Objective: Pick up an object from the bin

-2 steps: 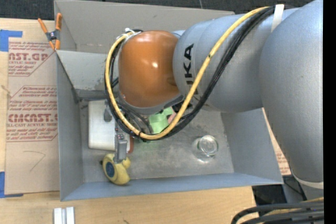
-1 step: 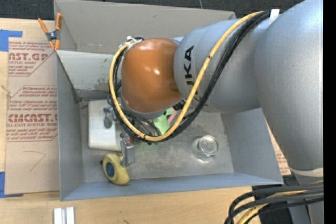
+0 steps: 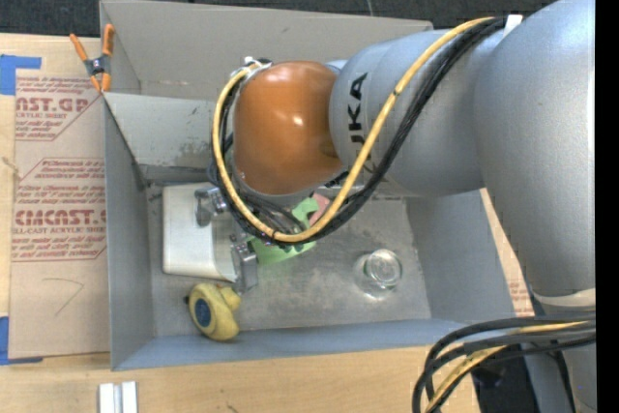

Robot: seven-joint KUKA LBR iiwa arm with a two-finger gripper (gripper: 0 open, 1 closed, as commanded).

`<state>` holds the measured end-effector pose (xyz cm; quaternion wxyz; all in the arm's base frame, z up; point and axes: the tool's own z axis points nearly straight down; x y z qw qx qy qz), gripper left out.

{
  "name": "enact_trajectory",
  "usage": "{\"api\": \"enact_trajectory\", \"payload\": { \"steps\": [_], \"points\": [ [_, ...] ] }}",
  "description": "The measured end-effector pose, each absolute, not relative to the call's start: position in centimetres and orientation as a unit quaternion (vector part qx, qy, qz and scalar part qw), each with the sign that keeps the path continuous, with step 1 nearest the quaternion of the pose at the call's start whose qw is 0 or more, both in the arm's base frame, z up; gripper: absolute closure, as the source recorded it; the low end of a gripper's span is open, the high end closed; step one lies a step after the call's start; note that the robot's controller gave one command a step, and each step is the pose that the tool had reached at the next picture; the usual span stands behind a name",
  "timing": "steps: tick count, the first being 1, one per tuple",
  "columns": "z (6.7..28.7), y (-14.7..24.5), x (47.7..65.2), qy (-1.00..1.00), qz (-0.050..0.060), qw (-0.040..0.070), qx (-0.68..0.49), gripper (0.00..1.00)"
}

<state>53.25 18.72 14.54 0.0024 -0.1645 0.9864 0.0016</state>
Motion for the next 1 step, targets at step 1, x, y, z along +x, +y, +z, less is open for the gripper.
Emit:
{"api": "enact_trajectory", "payload": {
  "steps": [1],
  "points": [
    [13.04,18.85,53.49,0.998,0.0,0.0,-0.067,0.0]
  ]
}}
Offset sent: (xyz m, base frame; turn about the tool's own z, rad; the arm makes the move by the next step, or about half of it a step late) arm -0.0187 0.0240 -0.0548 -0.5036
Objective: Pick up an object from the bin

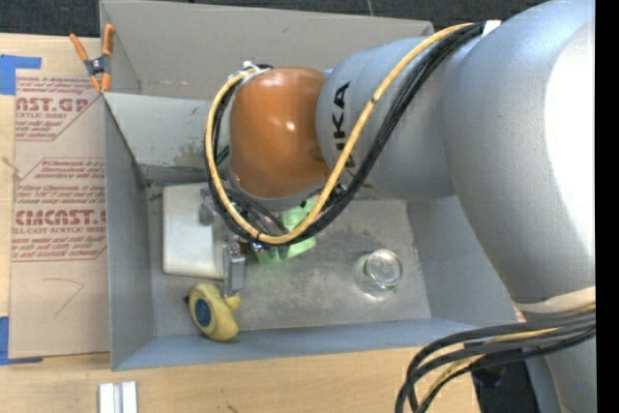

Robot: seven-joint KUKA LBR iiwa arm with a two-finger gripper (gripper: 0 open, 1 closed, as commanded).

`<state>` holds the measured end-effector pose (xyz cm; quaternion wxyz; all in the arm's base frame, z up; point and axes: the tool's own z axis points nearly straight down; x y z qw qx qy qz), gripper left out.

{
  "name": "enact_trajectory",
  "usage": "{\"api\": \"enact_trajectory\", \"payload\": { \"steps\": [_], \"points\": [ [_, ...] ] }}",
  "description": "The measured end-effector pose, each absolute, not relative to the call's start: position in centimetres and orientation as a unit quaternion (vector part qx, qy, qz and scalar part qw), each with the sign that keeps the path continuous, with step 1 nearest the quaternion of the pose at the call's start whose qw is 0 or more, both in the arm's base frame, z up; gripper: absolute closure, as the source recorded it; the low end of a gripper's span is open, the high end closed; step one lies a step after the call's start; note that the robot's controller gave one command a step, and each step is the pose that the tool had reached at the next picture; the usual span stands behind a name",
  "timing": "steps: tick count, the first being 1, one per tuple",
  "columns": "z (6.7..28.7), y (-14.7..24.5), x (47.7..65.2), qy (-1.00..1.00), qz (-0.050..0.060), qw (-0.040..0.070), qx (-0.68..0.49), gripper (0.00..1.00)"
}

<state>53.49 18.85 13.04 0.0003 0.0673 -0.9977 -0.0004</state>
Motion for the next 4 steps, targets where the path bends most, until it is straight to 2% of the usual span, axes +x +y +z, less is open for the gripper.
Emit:
{"api": "enact_trajectory", "payload": {
  "steps": [2,3,4],
  "points": [
    [11.4,19.7,53.1,-0.981,-0.002,-0.003,0.194,0.0],
    [7.6,21.7,49.2,-0.996,0.001,-0.005,0.092,1.0],
    [7.6,21.7,49.2,-0.996,0.001,-0.005,0.092,1.0]
  ]
}}
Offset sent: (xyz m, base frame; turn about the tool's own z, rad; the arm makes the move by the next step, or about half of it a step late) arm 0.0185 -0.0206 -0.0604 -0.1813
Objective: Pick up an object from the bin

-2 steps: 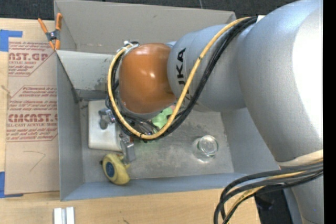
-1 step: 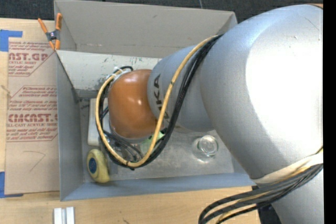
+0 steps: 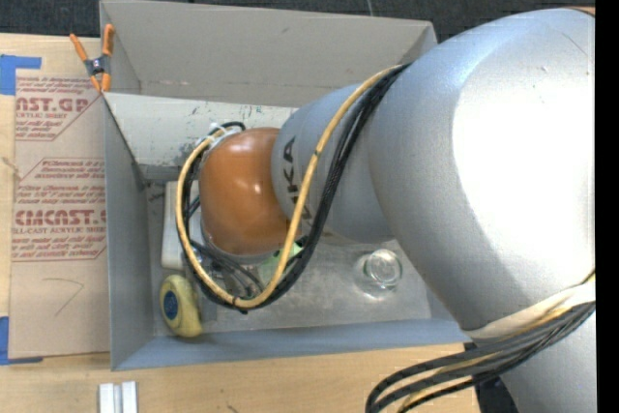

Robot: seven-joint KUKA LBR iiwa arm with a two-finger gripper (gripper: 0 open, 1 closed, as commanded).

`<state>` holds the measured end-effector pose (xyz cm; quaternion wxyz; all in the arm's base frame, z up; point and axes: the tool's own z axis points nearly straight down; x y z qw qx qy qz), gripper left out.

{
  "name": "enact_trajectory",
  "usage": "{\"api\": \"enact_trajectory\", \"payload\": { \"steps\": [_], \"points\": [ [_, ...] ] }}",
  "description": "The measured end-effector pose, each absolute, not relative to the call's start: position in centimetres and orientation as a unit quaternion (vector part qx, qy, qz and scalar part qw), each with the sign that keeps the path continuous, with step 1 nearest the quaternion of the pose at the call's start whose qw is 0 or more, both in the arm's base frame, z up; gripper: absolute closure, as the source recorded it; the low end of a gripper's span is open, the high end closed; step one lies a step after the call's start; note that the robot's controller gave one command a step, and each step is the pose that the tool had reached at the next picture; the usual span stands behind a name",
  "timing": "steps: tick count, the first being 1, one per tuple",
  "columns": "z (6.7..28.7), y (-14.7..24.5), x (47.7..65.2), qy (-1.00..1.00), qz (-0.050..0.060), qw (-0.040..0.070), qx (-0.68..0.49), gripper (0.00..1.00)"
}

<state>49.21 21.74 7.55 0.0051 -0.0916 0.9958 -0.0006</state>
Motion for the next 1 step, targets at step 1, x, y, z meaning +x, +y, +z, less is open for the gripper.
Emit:
{"api": "enact_trajectory", "payload": {
  "steps": [1],
  "points": [
    [7.56,21.46,49.27,0.99,0.001,0.007,-0.141,1.0]
  ]
}}
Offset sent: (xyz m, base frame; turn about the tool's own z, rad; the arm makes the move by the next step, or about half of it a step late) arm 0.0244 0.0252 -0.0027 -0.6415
